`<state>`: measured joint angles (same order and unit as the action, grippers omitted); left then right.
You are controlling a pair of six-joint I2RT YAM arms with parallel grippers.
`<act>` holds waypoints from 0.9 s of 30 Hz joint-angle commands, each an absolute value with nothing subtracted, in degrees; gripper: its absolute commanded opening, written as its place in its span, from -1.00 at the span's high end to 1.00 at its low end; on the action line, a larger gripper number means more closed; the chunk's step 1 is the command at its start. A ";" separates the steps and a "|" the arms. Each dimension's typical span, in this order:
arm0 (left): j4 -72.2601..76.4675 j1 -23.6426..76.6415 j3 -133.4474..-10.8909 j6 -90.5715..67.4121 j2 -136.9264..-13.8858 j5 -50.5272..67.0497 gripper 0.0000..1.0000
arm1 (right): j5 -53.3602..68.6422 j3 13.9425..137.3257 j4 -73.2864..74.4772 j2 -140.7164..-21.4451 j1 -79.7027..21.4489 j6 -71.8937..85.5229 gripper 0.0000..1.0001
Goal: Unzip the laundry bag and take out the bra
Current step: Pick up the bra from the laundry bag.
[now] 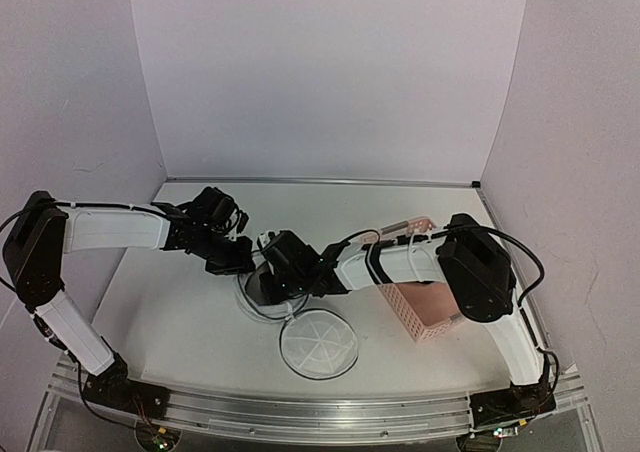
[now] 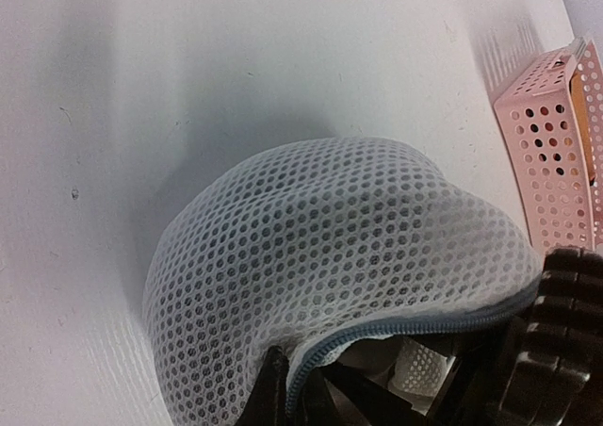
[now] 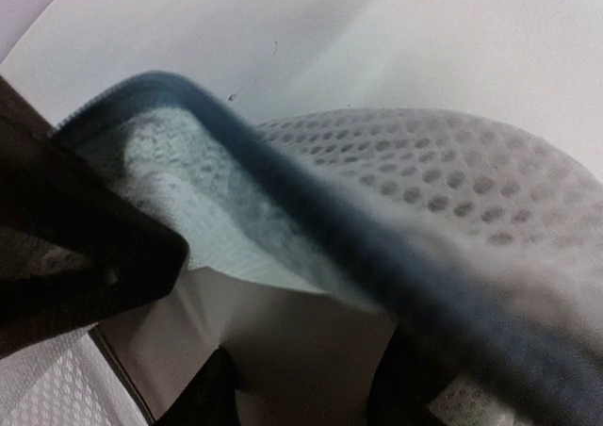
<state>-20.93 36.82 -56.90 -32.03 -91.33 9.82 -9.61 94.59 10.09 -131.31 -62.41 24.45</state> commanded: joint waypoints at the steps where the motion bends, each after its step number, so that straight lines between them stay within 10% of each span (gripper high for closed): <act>1: -20.03 36.94 -58.55 -32.41 -91.14 8.90 1.00 | -9.69 92.67 10.46 -131.14 -62.69 24.26 0.48; 5: -20.17 36.93 -58.58 -32.43 -91.14 8.55 1.00 | -9.56 91.15 9.57 -129.12 -62.70 24.00 1.00; 27: -22.08 36.74 -60.31 -31.74 -91.23 4.70 1.00 | -0.86 75.54 -2.50 -111.08 -62.88 19.31 1.00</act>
<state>-21.06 36.82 -56.99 -31.99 -91.33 6.81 -3.22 78.04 3.03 -117.10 -62.67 22.04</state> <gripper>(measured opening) 0.022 0.043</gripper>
